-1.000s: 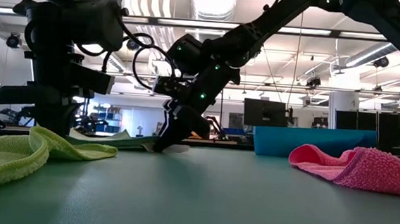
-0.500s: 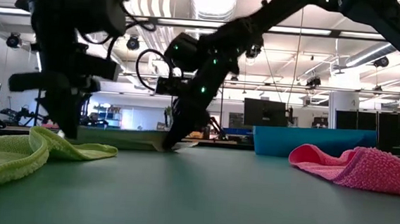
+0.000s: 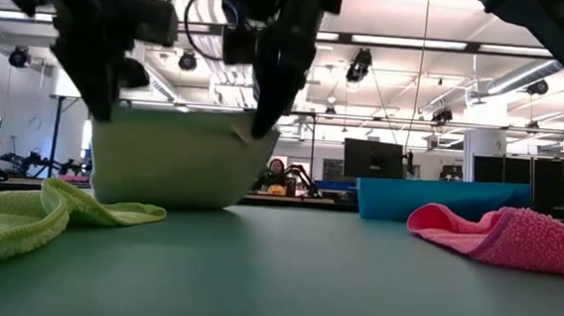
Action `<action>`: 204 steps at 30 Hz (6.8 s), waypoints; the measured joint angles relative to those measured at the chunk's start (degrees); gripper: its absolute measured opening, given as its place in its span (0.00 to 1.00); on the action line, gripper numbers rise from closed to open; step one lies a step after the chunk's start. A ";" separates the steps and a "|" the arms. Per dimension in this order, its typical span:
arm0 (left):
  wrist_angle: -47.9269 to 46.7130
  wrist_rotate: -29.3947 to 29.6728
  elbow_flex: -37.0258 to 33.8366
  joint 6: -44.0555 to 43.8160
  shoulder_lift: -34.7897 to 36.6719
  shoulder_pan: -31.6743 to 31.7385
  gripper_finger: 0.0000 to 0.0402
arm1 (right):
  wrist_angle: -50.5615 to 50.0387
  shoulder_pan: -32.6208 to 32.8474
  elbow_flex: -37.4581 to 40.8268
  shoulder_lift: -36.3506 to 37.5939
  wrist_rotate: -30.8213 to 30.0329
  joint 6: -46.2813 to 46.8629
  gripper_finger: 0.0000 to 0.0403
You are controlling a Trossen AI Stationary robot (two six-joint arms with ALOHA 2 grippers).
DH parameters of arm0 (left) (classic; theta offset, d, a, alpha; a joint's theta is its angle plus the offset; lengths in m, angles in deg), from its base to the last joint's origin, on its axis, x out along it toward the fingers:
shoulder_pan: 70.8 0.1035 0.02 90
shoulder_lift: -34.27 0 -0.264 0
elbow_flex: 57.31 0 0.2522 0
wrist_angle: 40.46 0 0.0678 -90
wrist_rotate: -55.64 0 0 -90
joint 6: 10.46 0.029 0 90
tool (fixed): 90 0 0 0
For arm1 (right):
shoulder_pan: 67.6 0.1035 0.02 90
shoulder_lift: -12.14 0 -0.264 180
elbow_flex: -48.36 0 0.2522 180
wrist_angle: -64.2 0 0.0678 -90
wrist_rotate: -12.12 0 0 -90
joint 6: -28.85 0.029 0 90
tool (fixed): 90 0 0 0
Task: Fold microfiber towels
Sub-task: Fold the light green microfiber cloth, then put the folded light green microfiber cloth into the blue bin
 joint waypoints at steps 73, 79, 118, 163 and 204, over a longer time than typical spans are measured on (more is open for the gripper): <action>-10.44 36.76 0.72 3.74 -12.20 29.17 0.30 | 49.12 -8.93 18.44 -0.28 -17.51 -7.71 0.37; -17.28 36.76 6.65 5.01 -11.28 29.19 0.38 | 31.68 -9.75 10.15 0.33 -18.46 -10.17 0.39; 5.64 23.59 -14.54 -11.38 2.86 -1.73 0.38 | 37.06 -6.26 31.42 10.03 1.68 -7.50 0.36; 16.12 30.33 -12.74 -1.40 -14.32 3.66 0.01 | 47.06 -5.43 31.53 3.29 -7.06 -13.92 0.03; 35.28 22.35 21.65 53.07 -17.87 17.28 0.00 | -1.52 0.36 31.49 41.63 -26.18 37.55 0.03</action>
